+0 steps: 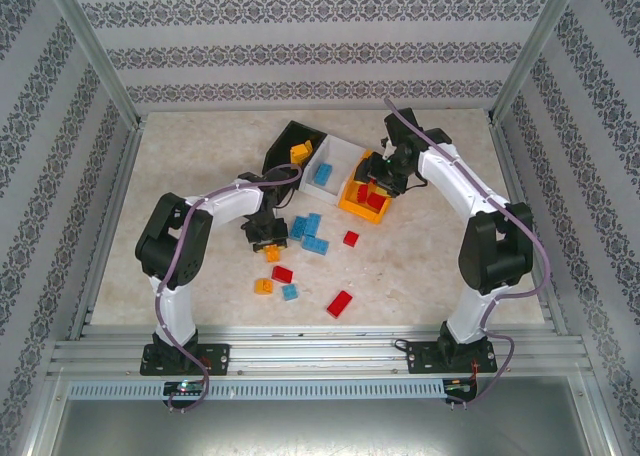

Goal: Sort the legos into containers by color

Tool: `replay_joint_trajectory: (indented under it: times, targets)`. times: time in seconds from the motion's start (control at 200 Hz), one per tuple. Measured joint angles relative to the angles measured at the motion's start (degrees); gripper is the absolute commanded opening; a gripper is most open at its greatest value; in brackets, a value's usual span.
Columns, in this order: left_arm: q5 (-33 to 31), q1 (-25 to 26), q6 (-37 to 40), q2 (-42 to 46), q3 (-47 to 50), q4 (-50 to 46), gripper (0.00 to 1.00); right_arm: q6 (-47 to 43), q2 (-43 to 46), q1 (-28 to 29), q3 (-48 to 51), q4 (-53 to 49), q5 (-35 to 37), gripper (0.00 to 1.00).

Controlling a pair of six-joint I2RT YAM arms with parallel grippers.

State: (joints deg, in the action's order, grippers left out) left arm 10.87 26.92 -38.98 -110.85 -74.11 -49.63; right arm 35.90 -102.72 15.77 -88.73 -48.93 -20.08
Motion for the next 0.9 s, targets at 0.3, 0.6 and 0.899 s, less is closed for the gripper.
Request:
replay_joint_trajectory:
  times: [0.3, 0.6, 0.899]
  targets:
    - [0.33, -0.02, -0.50, 2.21, 2.73, 2.62, 0.32, 0.11, 0.07, 0.24, 0.70, 0.02, -0.04, 0.58]
    - [3.02, 0.00, -3.85, 4.52, 5.79, 5.81, 0.32, -0.15, 1.86, 0.11, 7.98, -0.79, -0.20, 0.59]
    - [7.39, -0.42, -6.95, 4.52, -0.81, 6.84, 0.33, -0.28, 6.14, -0.26, 17.05, -0.81, -0.70, 0.59]
